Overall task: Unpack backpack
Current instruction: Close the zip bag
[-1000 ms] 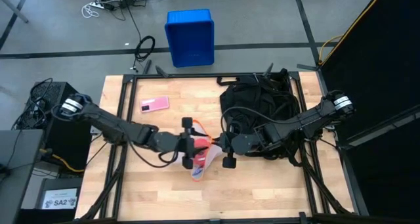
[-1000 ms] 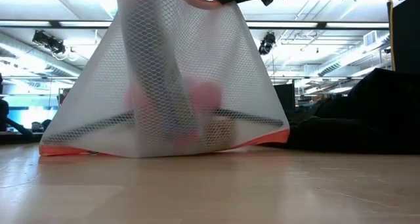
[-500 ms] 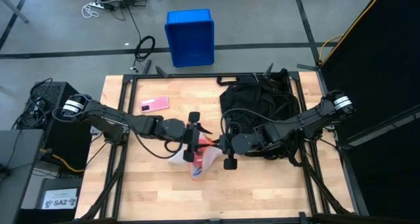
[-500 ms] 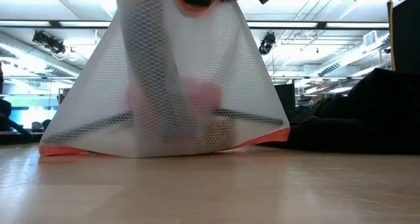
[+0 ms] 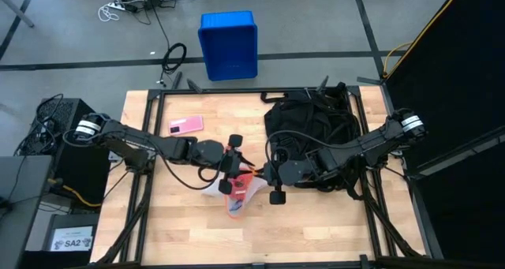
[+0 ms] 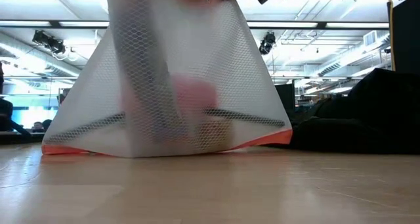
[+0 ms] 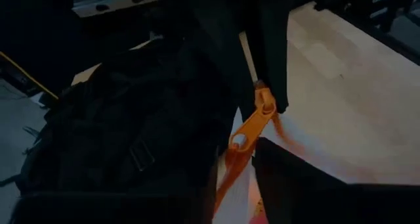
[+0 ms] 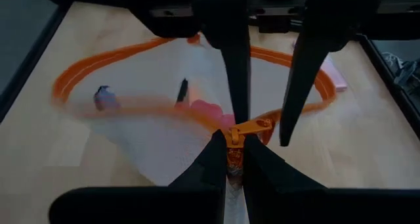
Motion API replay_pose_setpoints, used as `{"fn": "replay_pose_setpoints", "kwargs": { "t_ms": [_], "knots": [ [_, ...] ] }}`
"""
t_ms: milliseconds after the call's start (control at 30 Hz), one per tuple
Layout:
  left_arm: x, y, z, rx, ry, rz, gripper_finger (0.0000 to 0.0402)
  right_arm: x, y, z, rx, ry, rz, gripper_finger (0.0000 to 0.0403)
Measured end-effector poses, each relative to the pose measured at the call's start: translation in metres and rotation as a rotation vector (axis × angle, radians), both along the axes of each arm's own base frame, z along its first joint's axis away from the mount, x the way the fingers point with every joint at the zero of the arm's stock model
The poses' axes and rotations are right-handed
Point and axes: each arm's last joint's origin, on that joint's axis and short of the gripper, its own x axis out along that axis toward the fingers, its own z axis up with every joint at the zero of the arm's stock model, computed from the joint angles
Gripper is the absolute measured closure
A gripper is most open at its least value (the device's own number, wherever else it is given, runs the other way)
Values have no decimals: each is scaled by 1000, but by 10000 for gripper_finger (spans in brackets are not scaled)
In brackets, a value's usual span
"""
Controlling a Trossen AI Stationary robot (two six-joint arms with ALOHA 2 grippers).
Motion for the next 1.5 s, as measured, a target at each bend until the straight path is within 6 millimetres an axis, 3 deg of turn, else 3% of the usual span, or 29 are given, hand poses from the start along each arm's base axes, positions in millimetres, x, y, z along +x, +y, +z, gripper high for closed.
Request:
{"fn": "replay_pose_setpoints", "kwargs": {
  "t_ms": [467,1000,1267,1500],
  "knots": [
    [2,-8,30,-10,3,-100,400,-3,-2,-21,-3,15,-2,401],
    [9,11,21,56,45,119,396,-4,9,-18,-31,-22,72,401],
    [24,7,-4,-15,133,-36,396,-3,9,-18,-43,-23,80,401],
    [21,-6,-5,-75,157,-121,396,-3,9,-18,-42,-23,80,401]
  ]
}}
